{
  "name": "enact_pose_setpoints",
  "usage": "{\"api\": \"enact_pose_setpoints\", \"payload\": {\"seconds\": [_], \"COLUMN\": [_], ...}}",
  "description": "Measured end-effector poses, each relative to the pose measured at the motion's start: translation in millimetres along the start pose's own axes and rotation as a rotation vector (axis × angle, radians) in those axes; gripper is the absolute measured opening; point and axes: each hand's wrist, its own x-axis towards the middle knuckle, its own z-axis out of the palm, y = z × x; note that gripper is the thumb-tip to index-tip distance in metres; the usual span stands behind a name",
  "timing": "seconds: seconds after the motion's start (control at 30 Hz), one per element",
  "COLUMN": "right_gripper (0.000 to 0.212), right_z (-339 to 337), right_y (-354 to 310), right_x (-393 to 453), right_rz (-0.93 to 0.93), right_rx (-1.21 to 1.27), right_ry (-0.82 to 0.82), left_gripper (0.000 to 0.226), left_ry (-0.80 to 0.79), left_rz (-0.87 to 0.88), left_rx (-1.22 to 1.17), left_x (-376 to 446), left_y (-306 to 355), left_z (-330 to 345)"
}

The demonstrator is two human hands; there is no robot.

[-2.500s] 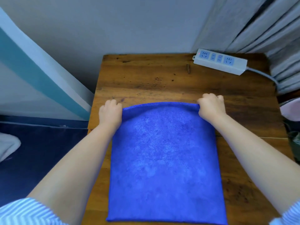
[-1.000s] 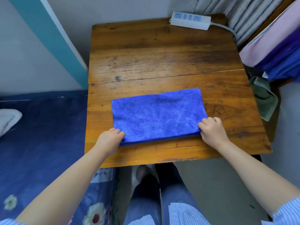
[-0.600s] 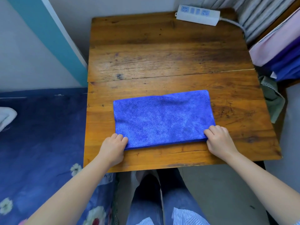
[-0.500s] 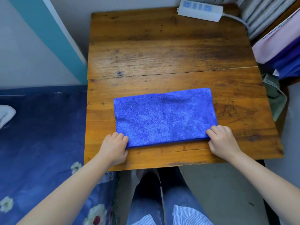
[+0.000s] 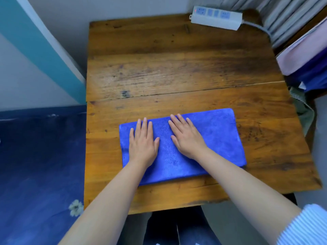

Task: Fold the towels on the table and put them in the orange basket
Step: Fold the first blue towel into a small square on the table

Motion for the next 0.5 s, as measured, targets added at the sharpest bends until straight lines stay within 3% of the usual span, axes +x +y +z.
{"api": "enact_pose_setpoints", "payload": {"seconds": [0.13, 0.2, 0.27, 0.37, 0.5], "right_gripper": [0.055, 0.049, 0.046, 0.053, 0.058], "right_z": [-4.2, -13.2, -18.9, -17.2, -10.5], "right_y": [8.9, 12.3, 25.7, 52.1, 48.5], "right_x": [0.9, -5.1, -12.0, -15.1, -9.3], "right_rz": [-0.088, -0.138, -0.035, 0.109, 0.040], "right_rx": [0.011, 0.025, 0.043, 0.014, -0.076], "right_ry": [-0.061, 0.015, 0.099, -0.057, -0.087], "left_gripper": [0.071, 0.077, 0.080, 0.085, 0.083], "left_ry": [0.013, 0.051, 0.044, 0.010, 0.037], "left_rz": [-0.021, -0.033, -0.028, -0.046, -0.051], "left_rx": [-0.036, -0.076, -0.080, -0.079, -0.088], "left_x": [-8.4, -11.1, -10.2, -10.4, -11.0], "left_y": [-19.5, -21.8, -20.7, -20.9, -20.0], "left_z": [5.9, 1.3, -0.7, 3.0, 3.6]}}
